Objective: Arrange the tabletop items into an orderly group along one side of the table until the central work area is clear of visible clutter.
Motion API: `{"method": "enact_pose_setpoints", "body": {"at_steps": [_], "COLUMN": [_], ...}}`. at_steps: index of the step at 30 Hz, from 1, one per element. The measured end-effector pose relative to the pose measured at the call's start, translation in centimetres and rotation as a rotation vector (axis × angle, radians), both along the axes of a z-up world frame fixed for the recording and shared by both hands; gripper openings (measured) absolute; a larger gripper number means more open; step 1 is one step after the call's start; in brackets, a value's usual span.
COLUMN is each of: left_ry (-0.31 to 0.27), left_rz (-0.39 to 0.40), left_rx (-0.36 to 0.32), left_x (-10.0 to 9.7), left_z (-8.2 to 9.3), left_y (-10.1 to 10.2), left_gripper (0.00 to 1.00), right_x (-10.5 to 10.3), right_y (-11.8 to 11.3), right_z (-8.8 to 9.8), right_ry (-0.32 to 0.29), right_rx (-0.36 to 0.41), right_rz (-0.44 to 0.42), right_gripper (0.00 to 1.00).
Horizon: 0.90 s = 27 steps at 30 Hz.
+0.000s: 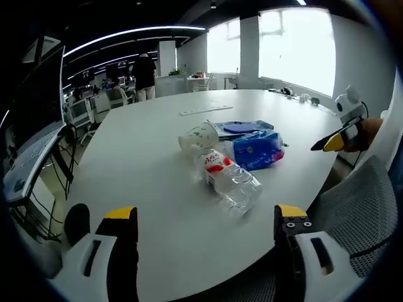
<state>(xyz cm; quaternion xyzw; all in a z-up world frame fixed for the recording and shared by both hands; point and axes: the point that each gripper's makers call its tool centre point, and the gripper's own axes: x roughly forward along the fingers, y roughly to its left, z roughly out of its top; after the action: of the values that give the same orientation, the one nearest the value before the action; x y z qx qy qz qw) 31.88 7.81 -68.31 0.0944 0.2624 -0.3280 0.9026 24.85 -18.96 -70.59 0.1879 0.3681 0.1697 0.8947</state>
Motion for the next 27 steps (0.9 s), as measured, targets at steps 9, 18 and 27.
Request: {"method": "enact_pose_setpoints", "body": {"at_steps": [9, 18, 27], "left_ry": [0.002, 0.002, 0.003], "left_rz": [-0.003, -0.003, -0.009], "left_rx": [0.005, 0.02, 0.032], "left_x": [-0.1, -0.1, -0.2], "left_z": [-0.1, -0.2, -0.3], "left_y": [-0.1, 0.0, 0.0], "left_gripper": [0.91, 0.9, 0.9], "right_x": [0.2, 0.0, -0.3], "right_y": [-0.4, -0.6, -1.0], "right_z": [0.0, -0.1, -0.3], "right_ry": [-0.004, -0.001, 0.004], "right_rx": [0.0, -0.004, -0.011], "right_rz": [-0.006, -0.009, -0.005], "right_gripper": [0.88, 0.88, 0.88]}}
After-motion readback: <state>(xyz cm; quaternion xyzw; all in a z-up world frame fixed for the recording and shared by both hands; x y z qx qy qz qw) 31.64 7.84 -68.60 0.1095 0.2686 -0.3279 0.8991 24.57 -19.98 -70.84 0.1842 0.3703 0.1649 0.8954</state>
